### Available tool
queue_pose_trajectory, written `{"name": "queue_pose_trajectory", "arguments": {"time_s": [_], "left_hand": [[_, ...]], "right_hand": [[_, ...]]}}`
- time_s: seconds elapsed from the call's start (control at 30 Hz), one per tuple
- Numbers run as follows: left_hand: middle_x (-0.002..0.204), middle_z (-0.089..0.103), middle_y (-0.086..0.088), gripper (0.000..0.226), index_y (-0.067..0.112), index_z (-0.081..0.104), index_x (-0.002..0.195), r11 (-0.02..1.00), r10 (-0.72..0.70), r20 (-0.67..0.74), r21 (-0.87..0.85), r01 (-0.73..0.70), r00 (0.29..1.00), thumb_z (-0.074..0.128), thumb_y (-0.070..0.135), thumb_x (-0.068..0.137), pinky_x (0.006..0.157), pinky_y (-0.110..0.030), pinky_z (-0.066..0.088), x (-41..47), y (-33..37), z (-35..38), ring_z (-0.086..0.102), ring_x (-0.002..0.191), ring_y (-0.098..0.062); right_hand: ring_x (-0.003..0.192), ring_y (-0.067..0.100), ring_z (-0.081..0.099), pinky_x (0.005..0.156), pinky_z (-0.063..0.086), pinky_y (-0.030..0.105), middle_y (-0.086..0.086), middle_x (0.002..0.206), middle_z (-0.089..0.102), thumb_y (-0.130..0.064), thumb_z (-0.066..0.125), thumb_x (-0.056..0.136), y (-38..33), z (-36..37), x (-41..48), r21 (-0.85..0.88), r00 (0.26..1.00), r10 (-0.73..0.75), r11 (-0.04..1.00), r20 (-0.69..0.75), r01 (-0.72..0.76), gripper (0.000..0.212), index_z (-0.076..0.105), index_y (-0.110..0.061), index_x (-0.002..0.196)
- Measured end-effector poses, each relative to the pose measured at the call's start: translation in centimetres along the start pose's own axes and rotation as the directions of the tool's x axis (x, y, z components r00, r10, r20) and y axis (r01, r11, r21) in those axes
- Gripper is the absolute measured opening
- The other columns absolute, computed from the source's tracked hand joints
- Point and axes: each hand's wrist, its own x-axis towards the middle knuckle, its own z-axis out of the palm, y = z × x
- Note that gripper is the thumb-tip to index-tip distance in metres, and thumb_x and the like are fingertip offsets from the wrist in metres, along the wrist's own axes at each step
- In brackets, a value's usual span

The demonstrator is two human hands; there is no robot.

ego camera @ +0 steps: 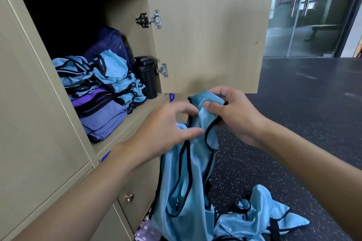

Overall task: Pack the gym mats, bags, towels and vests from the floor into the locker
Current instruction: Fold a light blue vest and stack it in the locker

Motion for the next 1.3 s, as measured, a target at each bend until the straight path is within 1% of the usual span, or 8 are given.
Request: {"name": "queue_pose_trajectory", "arguments": {"time_s": [0.27,0.43,0.57,0.7,0.9,1.0,1.13,1.3], "left_hand": [[0.080,0.074,0.013,0.013,0.023,0.075,0.084,0.991,-0.017,0.037,-0.129,0.022,0.999,0.079,0.011,0.082,0.079,-0.017,0.050,-0.3,-0.1,1.1,0.067,0.078,0.000],[0.073,0.071,0.013,0.012,0.024,0.075,0.076,0.994,-0.056,-0.158,-0.104,0.039,0.986,0.076,0.015,0.085,0.073,-0.018,0.049,0.3,0.1,0.5,0.065,0.073,-0.002],[0.072,0.071,0.011,0.021,0.030,0.071,0.071,0.989,-0.070,-0.257,-0.142,0.034,0.964,0.076,0.015,0.085,0.075,-0.027,0.054,1.0,0.2,-0.3,0.065,0.073,-0.005],[0.070,0.070,0.009,0.022,0.031,0.071,0.072,0.981,-0.106,-0.293,-0.189,0.051,0.950,0.076,0.014,0.084,0.075,-0.030,0.055,1.3,0.5,-0.7,0.064,0.071,-0.003],[0.079,0.071,-0.001,0.013,0.025,0.074,0.084,0.969,-0.096,-0.170,-0.241,0.053,0.981,0.082,0.015,0.081,0.080,-0.037,0.053,1.5,0.4,-2.0,0.064,0.075,-0.008],[0.079,0.070,0.002,0.019,0.029,0.075,0.088,0.981,-0.083,-0.018,-0.175,0.079,0.996,0.085,0.016,0.077,0.084,-0.034,0.051,1.2,0.2,-2.6,0.062,0.074,-0.005],[0.065,0.063,0.011,0.015,0.026,0.075,0.074,0.988,-0.083,-0.082,-0.140,0.071,0.993,0.078,0.015,0.084,0.068,-0.019,0.044,1.2,0.4,-2.8,0.056,0.063,0.000],[0.085,0.075,0.003,0.012,0.015,0.075,0.081,0.984,-0.126,-0.162,-0.150,0.102,0.979,0.073,0.023,0.089,0.080,-0.026,0.051,1.4,0.5,-2.7,0.068,0.084,-0.009]], "right_hand": [[0.081,0.026,0.063,0.073,0.056,0.042,0.015,0.099,0.063,-0.007,0.064,0.094,0.2,-0.7,0.5,0.173,0.990,0.106,0.981,-0.095,-0.088,0.020,0.057,-0.018,0.109],[0.106,0.015,0.053,0.087,0.045,0.029,0.001,0.119,0.050,-0.029,0.065,0.093,0.7,-0.8,0.1,-0.288,0.986,-0.015,0.957,-0.165,-0.033,0.039,0.045,-0.029,0.127],[0.119,0.002,0.047,0.094,0.036,0.019,-0.011,0.121,0.054,-0.043,0.069,0.087,0.3,-0.1,-0.9,-0.375,0.974,-0.225,0.902,0.014,0.213,0.025,0.055,-0.042,0.108],[0.112,-0.003,0.053,0.090,0.039,0.013,-0.012,0.112,0.063,-0.031,0.080,0.079,0.3,0.7,-1.3,-0.386,0.966,-0.196,0.889,0.167,0.247,0.040,0.053,-0.044,0.105],[0.064,0.011,0.053,0.061,0.047,0.033,0.012,0.083,0.070,-0.009,0.064,0.093,0.5,0.5,-0.9,-0.346,0.967,-0.249,0.904,0.047,0.250,0.011,0.066,-0.018,0.088],[0.073,0.011,0.063,0.071,0.052,0.025,0.009,0.089,0.075,-0.008,0.060,0.097,-0.3,0.3,-0.9,-0.209,0.978,-0.205,0.956,0.030,0.207,0.013,0.071,-0.013,0.094],[0.077,0.013,0.066,0.073,0.054,0.028,0.007,0.089,0.074,-0.010,0.050,0.102,-0.6,0.1,-0.7,-0.029,0.998,-0.062,0.998,0.032,0.063,0.019,0.069,-0.012,0.098],[0.088,0.015,0.065,0.084,0.052,0.031,0.001,0.094,0.070,-0.028,0.043,0.105,-0.6,0.3,-0.4,-0.221,0.989,-0.079,0.974,-0.124,0.050,0.024,0.065,-0.018,0.104]]}}
